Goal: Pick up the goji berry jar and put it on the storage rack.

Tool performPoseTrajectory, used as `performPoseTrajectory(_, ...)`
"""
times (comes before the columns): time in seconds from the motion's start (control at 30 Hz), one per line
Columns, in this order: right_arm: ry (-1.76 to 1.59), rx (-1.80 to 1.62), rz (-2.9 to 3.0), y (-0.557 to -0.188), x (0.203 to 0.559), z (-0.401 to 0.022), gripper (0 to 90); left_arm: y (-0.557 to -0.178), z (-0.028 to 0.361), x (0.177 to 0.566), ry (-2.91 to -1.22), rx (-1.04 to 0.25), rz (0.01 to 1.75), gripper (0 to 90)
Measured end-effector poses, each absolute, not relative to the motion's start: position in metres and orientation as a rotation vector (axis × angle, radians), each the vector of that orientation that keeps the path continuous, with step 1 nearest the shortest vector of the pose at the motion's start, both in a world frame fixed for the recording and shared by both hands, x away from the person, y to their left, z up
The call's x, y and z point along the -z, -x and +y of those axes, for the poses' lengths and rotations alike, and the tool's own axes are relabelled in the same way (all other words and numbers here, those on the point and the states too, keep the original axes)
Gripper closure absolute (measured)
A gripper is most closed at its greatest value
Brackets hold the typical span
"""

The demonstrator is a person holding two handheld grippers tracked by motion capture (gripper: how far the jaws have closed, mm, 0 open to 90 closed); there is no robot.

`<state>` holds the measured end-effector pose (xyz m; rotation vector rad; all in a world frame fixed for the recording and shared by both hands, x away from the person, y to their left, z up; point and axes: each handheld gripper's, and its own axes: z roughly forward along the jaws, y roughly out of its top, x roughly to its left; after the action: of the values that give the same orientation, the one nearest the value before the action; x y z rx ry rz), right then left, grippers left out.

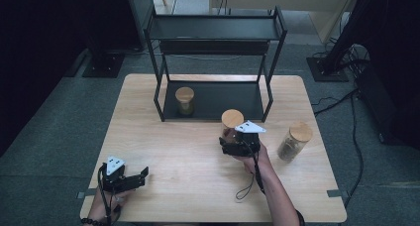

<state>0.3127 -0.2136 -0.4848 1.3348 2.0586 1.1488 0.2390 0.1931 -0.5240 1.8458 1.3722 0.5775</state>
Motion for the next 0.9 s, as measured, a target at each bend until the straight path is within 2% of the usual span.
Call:
performPoseTrajectory(0.7, -1.346, -1.121, 2.061, -0.324, 0.476, -0.208, 17.6, -0.24, 0.193, 0.524, -1.848, -0.578, 1.371, 2.0)
performPoseTrajectory(0.9, -1.36, -1.124, 2.054, -0.327, 0.476, -0.208, 21.1, -0.24, 0.192, 0.524, -1.846, -0.577, 1.373, 2.0)
